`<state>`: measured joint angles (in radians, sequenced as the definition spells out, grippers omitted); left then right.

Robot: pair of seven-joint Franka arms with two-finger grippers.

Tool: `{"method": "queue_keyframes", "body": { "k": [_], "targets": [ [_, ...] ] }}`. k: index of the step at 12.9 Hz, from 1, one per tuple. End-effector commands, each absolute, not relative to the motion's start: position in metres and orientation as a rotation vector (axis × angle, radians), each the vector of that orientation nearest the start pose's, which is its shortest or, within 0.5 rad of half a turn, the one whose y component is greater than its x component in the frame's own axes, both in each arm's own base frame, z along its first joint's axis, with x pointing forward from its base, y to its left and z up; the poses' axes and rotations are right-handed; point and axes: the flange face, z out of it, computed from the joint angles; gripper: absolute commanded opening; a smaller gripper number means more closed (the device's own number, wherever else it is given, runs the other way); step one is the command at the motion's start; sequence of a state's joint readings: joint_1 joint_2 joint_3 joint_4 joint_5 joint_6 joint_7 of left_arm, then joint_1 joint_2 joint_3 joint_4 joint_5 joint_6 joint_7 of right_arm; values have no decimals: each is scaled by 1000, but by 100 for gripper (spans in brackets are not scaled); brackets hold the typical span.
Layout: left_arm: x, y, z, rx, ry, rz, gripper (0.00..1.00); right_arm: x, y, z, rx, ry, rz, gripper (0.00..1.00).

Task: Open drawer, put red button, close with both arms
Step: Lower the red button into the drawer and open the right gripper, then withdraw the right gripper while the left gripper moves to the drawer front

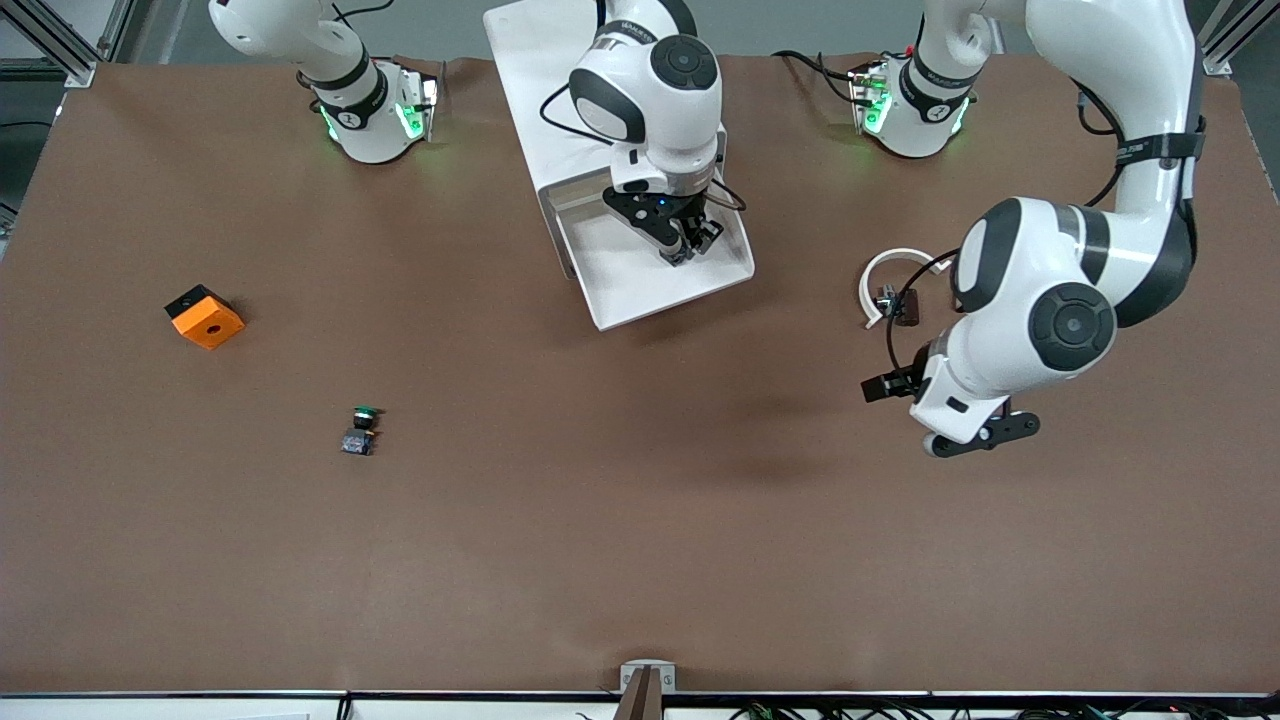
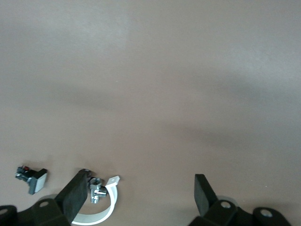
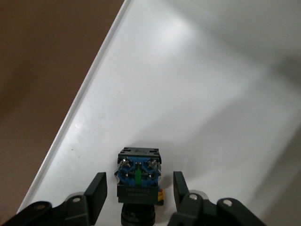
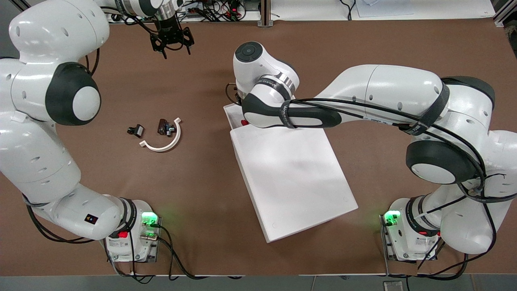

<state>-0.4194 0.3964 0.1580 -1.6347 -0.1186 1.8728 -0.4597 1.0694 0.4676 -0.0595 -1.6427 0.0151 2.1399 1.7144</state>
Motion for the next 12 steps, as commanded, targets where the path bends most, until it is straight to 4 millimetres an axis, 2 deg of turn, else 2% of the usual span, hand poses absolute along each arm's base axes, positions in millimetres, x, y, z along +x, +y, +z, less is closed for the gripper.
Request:
{"method": "queue_keyframes", "body": {
  "k": [1,2,3,5,6,7,9,12],
  "targets": [
    [604,-208,374,-3089,-389,199,100,366,584,361,-2933,997,-66,100],
    [600,-217,368,-3088,-408,183,100,371,582,368,-2952,943,-69,100],
    [599,-222,365,-3090,-422,167,100,386,577,384,-2961,908,-69,100],
    [591,-241,355,-3089,-420,153,100,414,560,417,-3023,795,-62,100],
    [586,-251,349,-3091,-430,138,100,433,543,436,-3046,725,-60,100],
    [581,-261,342,-3093,-433,123,100,452,522,457,-3050,670,-64,100],
    [575,-281,327,-3089,-455,108,100,486,473,486,-3073,535,-62,100],
    [556,-328,301,-3075,-463,96,100,525,397,513,-3151,279,-7,100]
  ]
}}
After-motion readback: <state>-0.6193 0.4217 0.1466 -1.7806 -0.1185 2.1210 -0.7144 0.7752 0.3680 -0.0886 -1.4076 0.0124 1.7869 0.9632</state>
